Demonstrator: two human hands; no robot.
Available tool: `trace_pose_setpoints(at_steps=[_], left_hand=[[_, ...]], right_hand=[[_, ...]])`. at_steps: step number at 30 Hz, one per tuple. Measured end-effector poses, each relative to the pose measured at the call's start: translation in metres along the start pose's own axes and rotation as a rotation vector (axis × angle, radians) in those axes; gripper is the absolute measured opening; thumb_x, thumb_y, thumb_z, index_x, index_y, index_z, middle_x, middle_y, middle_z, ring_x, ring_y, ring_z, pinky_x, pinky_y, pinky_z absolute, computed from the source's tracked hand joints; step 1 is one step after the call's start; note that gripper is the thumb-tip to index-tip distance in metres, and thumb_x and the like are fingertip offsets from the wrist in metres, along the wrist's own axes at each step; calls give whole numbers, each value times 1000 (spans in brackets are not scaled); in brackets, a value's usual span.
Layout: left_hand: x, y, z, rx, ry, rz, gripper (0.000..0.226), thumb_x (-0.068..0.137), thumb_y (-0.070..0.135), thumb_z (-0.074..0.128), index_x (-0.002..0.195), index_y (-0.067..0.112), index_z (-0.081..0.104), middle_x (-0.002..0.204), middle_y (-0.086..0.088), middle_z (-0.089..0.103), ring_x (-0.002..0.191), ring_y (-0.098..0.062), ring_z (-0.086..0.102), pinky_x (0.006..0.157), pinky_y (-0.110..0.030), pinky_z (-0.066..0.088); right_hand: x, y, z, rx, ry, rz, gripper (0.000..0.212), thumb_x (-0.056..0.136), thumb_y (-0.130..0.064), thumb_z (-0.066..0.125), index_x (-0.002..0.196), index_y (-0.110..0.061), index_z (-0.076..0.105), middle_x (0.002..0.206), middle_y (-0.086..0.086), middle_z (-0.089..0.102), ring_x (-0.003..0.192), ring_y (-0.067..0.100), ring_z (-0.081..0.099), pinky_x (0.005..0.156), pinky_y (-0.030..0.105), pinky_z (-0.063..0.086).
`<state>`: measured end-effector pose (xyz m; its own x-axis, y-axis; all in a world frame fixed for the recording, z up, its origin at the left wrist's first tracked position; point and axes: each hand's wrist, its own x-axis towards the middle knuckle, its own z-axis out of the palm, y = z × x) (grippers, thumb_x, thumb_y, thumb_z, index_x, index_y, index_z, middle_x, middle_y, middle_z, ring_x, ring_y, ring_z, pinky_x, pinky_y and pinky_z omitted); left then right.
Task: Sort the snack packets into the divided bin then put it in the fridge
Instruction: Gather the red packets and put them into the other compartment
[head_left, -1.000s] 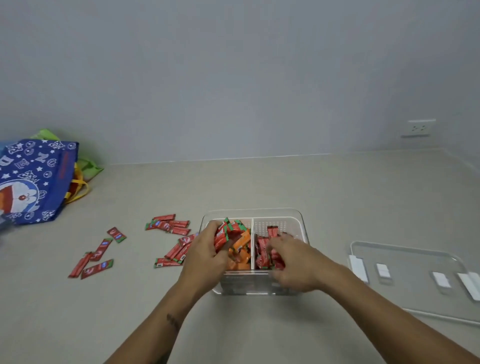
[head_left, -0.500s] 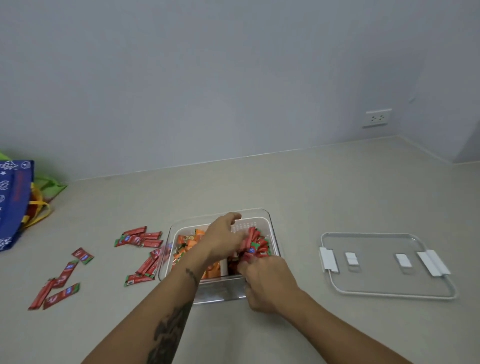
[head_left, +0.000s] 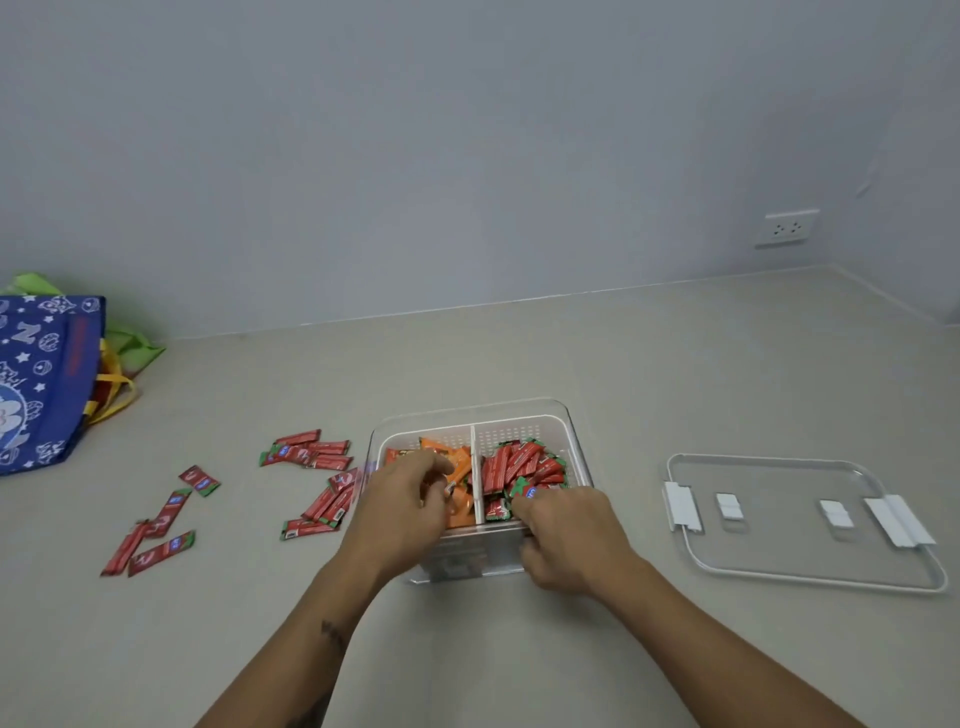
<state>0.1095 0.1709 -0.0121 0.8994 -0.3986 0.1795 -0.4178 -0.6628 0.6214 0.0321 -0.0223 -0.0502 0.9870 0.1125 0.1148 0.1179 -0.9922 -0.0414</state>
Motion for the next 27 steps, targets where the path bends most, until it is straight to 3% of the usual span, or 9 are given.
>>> trace_pose_setpoints(at_steps=[4, 9, 12, 15, 20, 24, 27], left_hand=[[-20, -23, -13, -29, 123, -22, 20, 92, 12, 58, 99, 26, 70, 95, 16, 65, 88, -5, 61, 75, -32, 56], [-38, -45, -29, -51, 185, -92, 20, 90, 10, 58, 96, 24, 70, 90, 15, 67, 80, -6, 62, 74, -36, 56], [-45, -62, -41, -50, 191, -138, 19, 92, 11, 58, 97, 24, 70, 91, 14, 67, 81, -5, 62, 75, -34, 57], [-51, -82, -49, -59, 200, -183, 20, 92, 10, 57, 95, 25, 70, 91, 15, 67, 83, -4, 62, 75, -32, 56], [-51, -113, -64, -54, 190, -267, 23, 93, 11, 54, 94, 28, 69, 95, 10, 68, 83, -5, 63, 73, -31, 56], [-54, -145, -79, -38, 161, -322, 22, 93, 11, 53, 95, 26, 69, 96, 8, 67, 82, -7, 62, 76, -34, 56], [-58, -180, -91, -7, 107, -341, 22, 94, 11, 53, 99, 25, 69, 100, 8, 67, 85, -6, 62, 83, -32, 54]], right_hand=[[3, 8, -3, -4, -16, 26, 22, 78, -35, 52, 94, -21, 57, 95, 1, 69, 90, 29, 65, 68, 33, 43], [7, 24, -15, -3, -56, 40, 22, 77, -40, 55, 93, -24, 54, 95, -2, 69, 89, 26, 65, 65, 32, 37], [9, 15, -25, 185, -98, 47, 15, 81, -33, 59, 89, -28, 47, 89, -9, 61, 82, 20, 57, 64, 31, 37], [15, -17, -34, 389, 26, -31, 16, 84, -33, 60, 97, -34, 51, 88, -18, 53, 81, 11, 53, 70, 31, 45], [53, -93, -40, 636, 119, -136, 23, 84, -30, 60, 106, -30, 57, 88, -14, 55, 83, 8, 52, 76, 31, 47], [81, -153, -31, 692, 39, -184, 25, 87, -24, 57, 111, -30, 55, 92, -11, 52, 86, 8, 51, 77, 29, 47], [103, -196, -14, 656, -100, -169, 34, 88, -24, 56, 121, -25, 53, 103, -6, 55, 94, 13, 53, 84, 35, 50]])
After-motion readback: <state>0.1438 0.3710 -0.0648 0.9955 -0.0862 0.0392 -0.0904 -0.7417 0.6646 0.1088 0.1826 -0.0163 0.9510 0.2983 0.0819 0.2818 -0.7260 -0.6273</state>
